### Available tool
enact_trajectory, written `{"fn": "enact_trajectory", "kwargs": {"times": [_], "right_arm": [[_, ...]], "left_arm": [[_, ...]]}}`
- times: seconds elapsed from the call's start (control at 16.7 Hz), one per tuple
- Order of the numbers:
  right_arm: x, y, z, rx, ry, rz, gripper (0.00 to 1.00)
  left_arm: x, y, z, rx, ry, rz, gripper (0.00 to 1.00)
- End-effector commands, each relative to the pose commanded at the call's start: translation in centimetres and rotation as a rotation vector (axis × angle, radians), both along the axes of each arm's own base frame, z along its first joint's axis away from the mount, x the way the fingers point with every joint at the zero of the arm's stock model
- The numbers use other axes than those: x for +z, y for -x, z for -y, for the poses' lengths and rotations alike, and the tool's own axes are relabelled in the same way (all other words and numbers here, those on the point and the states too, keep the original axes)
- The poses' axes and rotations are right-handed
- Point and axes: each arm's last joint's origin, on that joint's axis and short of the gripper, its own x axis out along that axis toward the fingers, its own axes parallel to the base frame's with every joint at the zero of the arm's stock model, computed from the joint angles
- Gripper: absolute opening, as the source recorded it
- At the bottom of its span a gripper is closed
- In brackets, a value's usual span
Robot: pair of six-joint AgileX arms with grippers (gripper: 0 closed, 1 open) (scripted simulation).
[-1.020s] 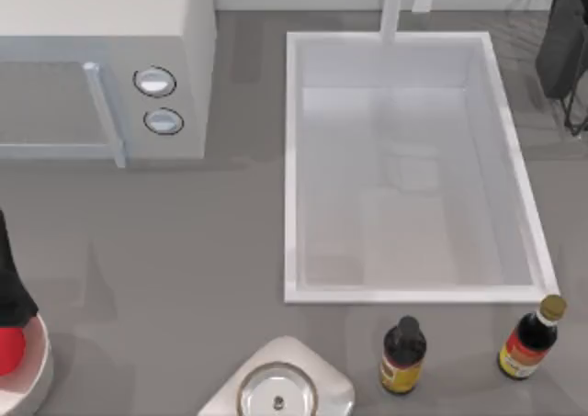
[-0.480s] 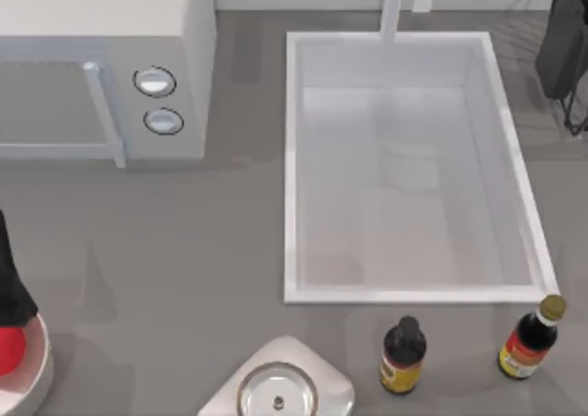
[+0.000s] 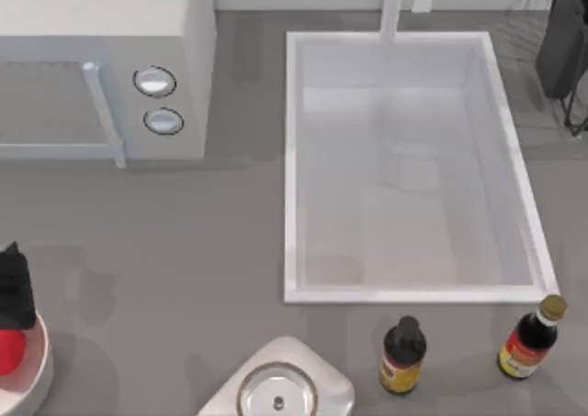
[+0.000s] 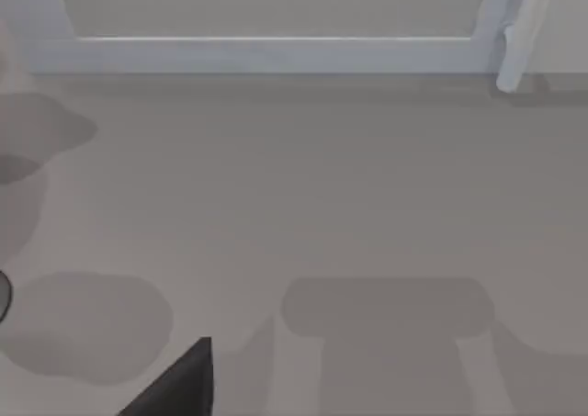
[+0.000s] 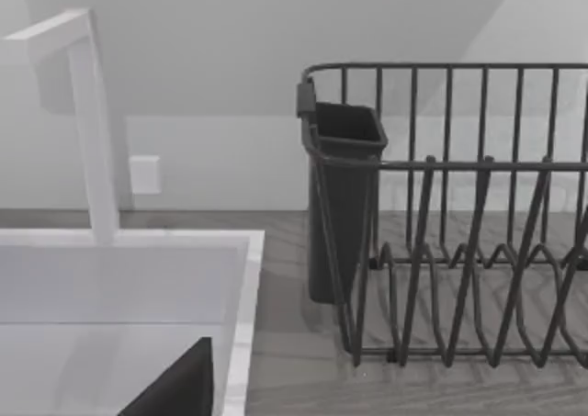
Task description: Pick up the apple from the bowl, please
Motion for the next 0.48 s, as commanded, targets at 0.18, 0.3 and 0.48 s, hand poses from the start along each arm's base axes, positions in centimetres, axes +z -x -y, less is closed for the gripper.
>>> {"fn": "enact_trajectory", "kwargs": {"times": [0.18, 0.3, 0.48], "right_arm": [[0.0, 0.0, 0.0, 0.0, 0.0, 0.0, 1.0], [0.0, 0.0, 0.0, 0.0, 0.0, 0.0, 1.0], [0.0, 0.0, 0.0, 0.0, 0.0, 0.0, 1.0]], "left_arm": [[0.7, -2.3, -0.2, 0.0, -0.003, -0.322, 1.0], [0.9, -4.0, -0.3, -0.002, -0.002, -0.527, 1.0], [0.8, -6.4, -0.5, -0.006, 0.002, -0.786, 1.0]]}}
